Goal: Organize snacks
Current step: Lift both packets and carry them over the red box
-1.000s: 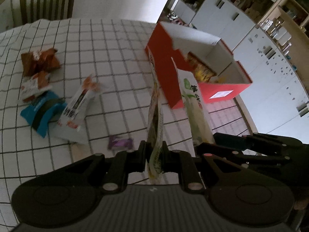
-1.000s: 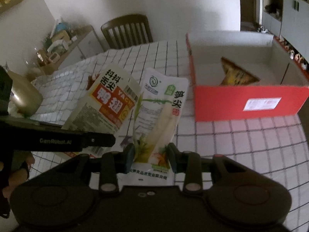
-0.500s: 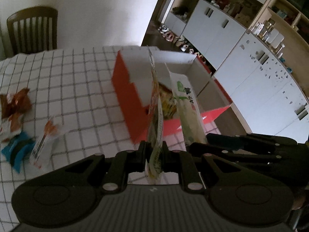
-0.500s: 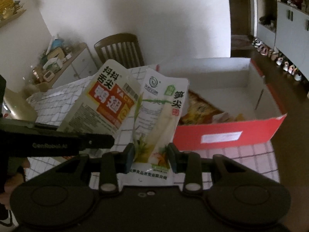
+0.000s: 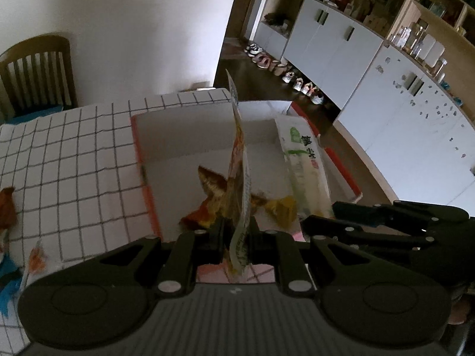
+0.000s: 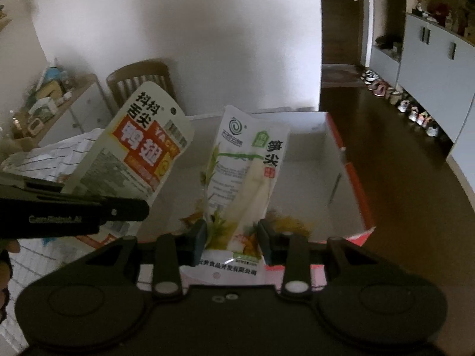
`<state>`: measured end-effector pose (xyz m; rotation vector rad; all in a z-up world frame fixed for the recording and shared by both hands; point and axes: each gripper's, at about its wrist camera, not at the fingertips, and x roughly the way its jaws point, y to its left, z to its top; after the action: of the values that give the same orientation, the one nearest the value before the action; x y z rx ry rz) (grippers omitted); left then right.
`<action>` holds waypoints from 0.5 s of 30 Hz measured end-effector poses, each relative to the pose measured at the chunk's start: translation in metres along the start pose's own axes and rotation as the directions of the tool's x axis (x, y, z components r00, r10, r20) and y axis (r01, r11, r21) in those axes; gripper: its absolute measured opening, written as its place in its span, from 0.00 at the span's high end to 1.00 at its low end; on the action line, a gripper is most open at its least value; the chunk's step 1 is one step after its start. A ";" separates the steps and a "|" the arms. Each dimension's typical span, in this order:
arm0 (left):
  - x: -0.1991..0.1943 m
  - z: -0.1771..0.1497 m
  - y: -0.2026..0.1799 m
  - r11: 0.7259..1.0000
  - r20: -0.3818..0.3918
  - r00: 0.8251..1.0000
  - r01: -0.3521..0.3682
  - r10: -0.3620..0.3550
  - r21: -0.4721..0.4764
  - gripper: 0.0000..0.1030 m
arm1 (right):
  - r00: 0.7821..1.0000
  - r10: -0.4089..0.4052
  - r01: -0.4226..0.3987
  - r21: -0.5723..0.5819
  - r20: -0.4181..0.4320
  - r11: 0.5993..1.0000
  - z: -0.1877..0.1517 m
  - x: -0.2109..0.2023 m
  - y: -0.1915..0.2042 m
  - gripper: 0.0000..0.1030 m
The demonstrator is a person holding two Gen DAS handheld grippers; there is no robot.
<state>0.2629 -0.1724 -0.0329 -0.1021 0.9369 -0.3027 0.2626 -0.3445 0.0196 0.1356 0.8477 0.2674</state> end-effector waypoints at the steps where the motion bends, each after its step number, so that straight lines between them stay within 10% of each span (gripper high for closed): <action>1: 0.005 0.003 -0.002 1.000 -0.001 1.000 -0.004 0.004 0.002 0.86 | 1.000 -0.006 0.006 0.000 -0.004 1.000 0.002 0.004 -0.005 0.66; 15: 0.074 0.027 -0.019 0.998 -0.072 0.995 -0.065 0.064 -0.022 0.86 | 0.997 -0.048 0.048 -0.007 -0.067 0.999 0.011 0.050 -0.033 0.65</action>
<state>0.3218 -0.2139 -0.0698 -0.0832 1.0130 -0.2368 0.3082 -0.3618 -0.0170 0.1019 0.9157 0.2299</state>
